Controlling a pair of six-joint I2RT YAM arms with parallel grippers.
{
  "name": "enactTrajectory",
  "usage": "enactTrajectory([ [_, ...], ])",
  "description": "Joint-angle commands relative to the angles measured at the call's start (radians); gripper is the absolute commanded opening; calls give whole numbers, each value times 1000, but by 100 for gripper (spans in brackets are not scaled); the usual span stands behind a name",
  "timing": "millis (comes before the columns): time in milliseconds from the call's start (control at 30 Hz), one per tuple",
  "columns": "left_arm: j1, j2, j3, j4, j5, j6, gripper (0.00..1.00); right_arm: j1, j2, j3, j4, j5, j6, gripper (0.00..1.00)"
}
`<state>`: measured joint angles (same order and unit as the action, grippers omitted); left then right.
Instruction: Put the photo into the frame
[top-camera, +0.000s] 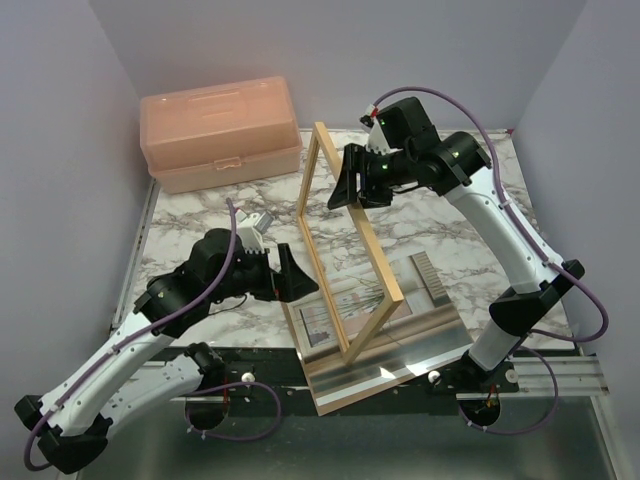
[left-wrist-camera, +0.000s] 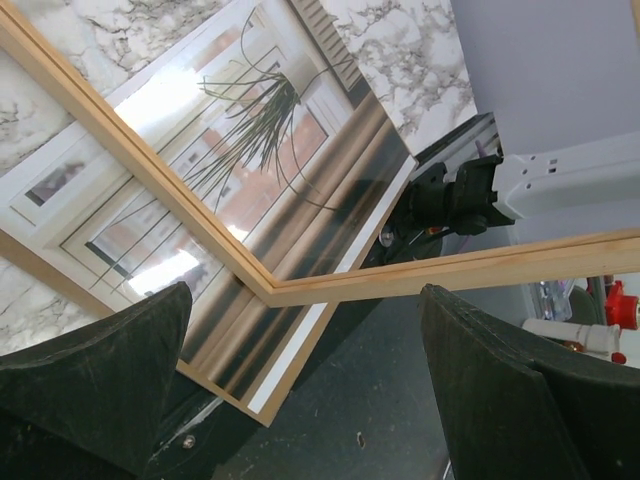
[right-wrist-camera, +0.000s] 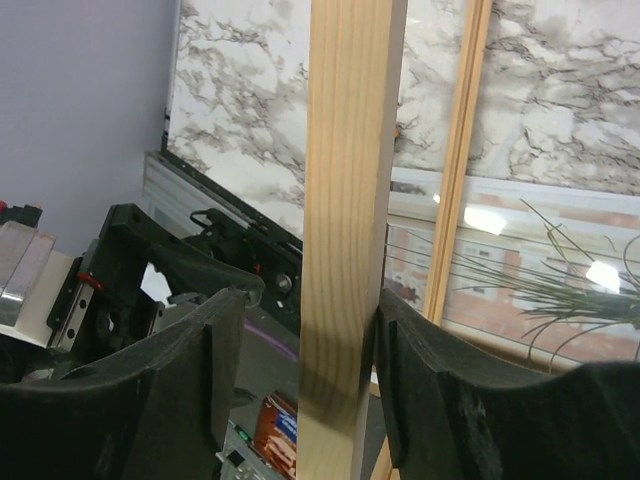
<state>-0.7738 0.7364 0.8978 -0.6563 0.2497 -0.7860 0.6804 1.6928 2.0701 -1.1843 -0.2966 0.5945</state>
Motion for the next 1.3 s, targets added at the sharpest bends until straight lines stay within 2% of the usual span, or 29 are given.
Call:
enactTrajectory([
  [0,53,-58,18,-28,69,21,99,3,-18,23,91,-80,27,60],
  [433,112,-169,77,-87,88,-6,98,50,-112,-192,456,-267,147,65],
  [567,115,-201,98,-44,116,-32,98,62,-152,-278,600,-337,209,68],
  [800,119,-180,78,95,198,-100,99,62,-182,-391,725,-388,261,69],
  [867,122,-171,69,127,210,-113,98,62,-197,-408,724,-360,259,69],
  [1000,131,-150,82,96,192,-117,99,62,-205,-390,593,-209,202,70],
  [1167,130,-149,145,-139,23,-64,88,62,-233,-428,470,-27,163,70],
  [1267,132,-148,154,-237,-58,-42,82,62,-260,-488,457,33,160,70],
])
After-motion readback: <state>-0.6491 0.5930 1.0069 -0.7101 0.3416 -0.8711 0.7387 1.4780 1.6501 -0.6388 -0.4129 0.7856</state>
